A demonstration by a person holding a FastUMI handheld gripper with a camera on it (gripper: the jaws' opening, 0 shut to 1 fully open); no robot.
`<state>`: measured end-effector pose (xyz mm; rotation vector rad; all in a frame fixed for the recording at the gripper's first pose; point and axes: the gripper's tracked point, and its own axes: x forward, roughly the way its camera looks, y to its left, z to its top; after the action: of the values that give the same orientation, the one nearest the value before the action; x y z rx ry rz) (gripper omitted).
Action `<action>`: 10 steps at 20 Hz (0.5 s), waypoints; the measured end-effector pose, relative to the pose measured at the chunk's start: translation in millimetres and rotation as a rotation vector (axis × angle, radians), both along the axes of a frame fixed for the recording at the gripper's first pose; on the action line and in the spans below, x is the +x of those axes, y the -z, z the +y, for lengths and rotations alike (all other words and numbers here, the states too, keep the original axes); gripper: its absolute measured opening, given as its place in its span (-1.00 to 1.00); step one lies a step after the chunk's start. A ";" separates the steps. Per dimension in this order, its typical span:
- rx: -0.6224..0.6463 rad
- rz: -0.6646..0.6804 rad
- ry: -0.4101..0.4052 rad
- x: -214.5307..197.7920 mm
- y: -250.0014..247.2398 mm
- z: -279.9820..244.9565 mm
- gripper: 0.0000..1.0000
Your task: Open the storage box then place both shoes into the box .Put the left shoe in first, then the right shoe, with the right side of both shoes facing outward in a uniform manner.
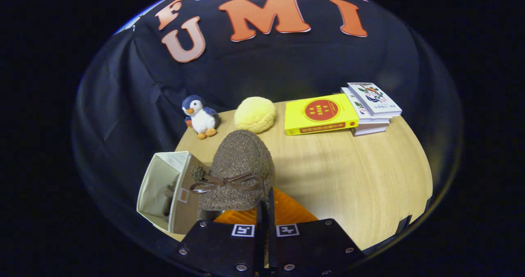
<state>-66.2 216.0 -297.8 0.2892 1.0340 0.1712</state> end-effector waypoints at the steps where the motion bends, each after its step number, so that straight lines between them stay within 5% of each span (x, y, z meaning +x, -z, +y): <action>1: 0.004 -0.009 -0.020 3.1 -7.3 17.4 -0.90; 10: 0.096 0.006 -0.127 5.3 -37.0 164.8 -0.90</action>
<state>-61.0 380.8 -260.7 0.3109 1.0521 0.3354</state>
